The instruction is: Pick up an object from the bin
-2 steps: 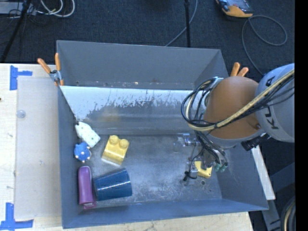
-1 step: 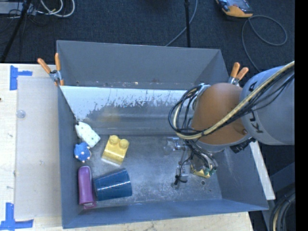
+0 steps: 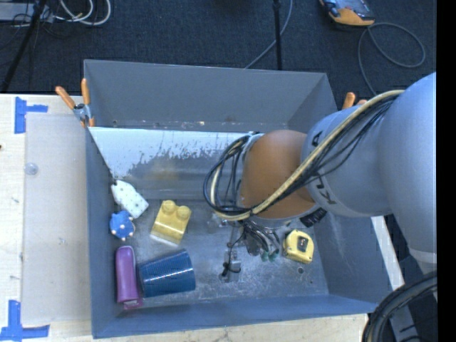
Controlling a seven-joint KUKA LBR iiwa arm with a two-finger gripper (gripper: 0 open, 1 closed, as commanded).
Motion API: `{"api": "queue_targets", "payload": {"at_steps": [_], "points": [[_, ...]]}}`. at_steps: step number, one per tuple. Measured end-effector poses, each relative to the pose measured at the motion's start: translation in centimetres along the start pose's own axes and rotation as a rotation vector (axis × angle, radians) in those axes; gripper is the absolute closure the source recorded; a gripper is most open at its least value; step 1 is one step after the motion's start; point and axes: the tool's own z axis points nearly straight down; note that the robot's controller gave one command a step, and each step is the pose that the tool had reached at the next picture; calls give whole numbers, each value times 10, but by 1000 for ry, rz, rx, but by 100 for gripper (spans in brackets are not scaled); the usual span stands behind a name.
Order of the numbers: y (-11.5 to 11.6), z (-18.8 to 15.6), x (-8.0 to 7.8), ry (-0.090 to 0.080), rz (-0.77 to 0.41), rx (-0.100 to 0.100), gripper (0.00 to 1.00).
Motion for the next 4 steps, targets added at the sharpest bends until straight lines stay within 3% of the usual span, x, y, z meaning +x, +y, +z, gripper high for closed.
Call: {"api": "queue_targets", "payload": {"at_steps": [1, 2, 3, 4], "points": [[30, 11, 4, 7, -18, -1, 0], [41, 8, -15, 2, -48, 2, 0], [76, 19, -3, -1, -32, 2, 0], [83, 22, 11, 4, -84, 26, 0]]}}
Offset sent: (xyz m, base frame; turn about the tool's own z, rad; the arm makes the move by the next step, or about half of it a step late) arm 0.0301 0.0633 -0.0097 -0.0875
